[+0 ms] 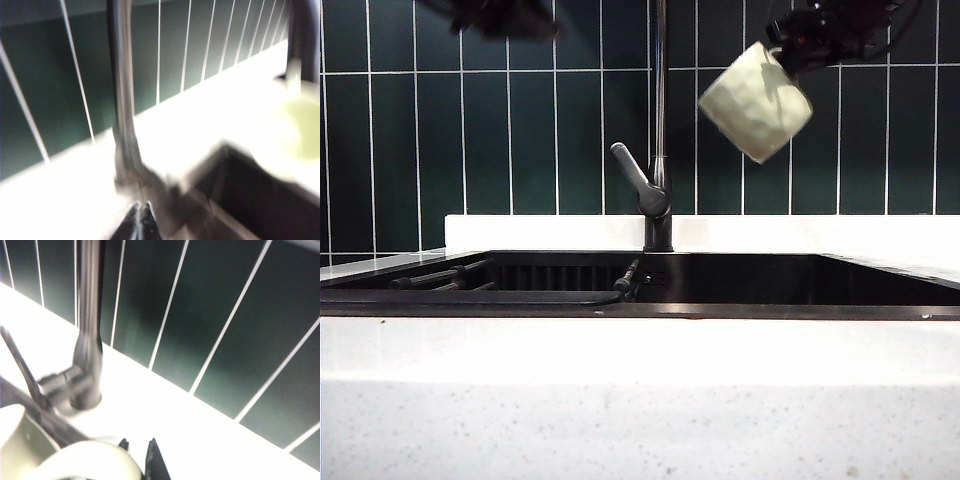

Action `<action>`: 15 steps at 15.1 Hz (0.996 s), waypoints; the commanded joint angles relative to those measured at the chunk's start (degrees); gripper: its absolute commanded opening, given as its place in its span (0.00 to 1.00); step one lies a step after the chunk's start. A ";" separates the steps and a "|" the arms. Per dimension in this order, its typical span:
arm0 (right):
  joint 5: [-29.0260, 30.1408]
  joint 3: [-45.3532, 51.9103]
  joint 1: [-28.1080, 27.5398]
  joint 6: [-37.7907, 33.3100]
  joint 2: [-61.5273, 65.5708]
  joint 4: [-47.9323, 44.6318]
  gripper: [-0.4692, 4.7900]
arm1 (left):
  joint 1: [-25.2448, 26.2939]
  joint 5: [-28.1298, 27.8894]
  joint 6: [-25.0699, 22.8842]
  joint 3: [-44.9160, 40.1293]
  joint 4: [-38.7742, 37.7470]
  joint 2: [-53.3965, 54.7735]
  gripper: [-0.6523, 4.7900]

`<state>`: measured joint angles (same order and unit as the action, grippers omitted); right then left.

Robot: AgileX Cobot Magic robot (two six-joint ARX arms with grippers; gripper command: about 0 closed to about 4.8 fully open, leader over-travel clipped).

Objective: Pick up the mug next to the sink, go to the faucet to get some water, pour the water into the sink, and finally put the mug back to its place.

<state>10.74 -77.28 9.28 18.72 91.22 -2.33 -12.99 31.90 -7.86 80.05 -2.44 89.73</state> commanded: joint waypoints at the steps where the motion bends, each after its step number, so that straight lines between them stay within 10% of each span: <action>1: 0.02 -0.83 0.00 7.52 -1.22 -0.87 0.09 | -0.07 -0.17 1.99 -15.74 6.32 -6.97 0.11; 6: -2.27 -0.68 0.85 33.57 -1.16 6.71 0.09 | -0.15 -2.36 14.99 -44.26 25.33 -20.37 0.11; 15: -12.87 -0.42 12.96 64.28 -1.03 9.90 0.13 | -0.15 -4.87 22.40 -59.39 30.93 -35.32 0.11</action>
<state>-1.34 -77.21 21.58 81.95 91.13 10.41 -13.13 26.94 12.67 21.45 26.55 55.27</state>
